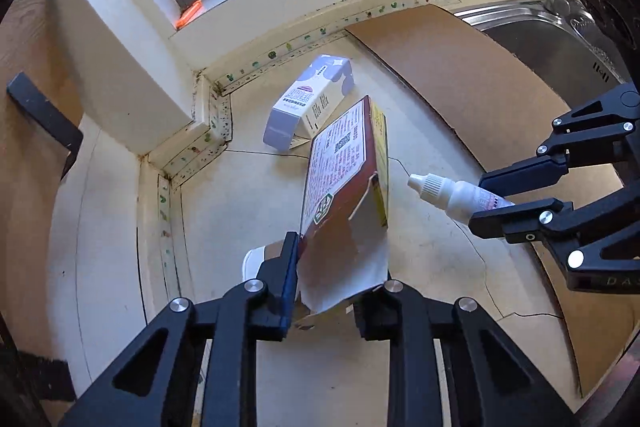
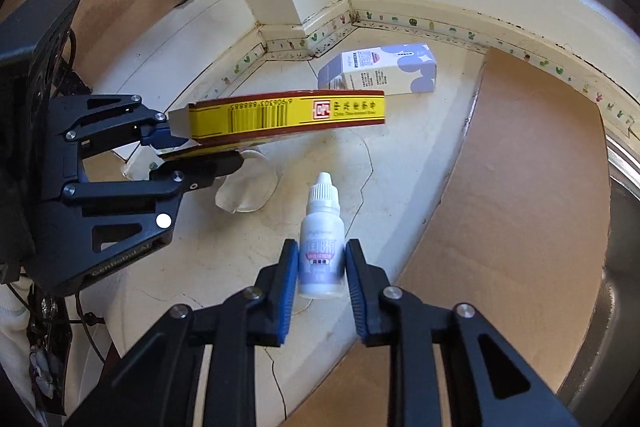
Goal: Collect trash
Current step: 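Carry the medicine box and dropper bottle down to the floor bin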
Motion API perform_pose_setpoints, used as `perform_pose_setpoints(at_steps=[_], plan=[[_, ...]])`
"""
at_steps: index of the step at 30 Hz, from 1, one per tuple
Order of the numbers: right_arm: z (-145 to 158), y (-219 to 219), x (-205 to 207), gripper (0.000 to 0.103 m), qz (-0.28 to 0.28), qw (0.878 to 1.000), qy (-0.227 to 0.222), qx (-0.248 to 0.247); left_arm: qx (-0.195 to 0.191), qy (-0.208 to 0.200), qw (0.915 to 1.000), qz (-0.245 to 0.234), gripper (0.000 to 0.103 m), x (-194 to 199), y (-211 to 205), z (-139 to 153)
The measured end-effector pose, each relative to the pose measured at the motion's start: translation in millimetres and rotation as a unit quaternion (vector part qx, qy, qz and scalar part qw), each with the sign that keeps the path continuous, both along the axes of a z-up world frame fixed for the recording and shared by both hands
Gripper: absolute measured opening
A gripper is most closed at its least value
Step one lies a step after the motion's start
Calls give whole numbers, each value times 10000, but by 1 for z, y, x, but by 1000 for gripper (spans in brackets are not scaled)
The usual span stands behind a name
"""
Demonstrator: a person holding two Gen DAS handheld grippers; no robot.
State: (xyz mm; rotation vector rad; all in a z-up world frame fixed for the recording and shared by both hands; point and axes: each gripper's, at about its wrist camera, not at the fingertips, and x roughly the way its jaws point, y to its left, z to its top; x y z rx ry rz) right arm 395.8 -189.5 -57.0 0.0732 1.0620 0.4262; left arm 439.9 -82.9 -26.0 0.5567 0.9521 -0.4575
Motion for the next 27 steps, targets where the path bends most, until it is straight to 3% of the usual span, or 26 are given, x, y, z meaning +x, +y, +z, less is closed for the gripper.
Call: perform_pose_setpoints(at_steps=[12,21,27], plan=[[42,-5,-96,24,-20,9983,-286,516,-584,-163,9970,480,19,-102,26,40],[52,-5,-192,24,-141,9964,-307,777,-868,-341,9943,517,19,-232,35,67],[43,6,-247,24,-129,9964,-255,800,-1119,-229,9904,774,20,-310,53,64]])
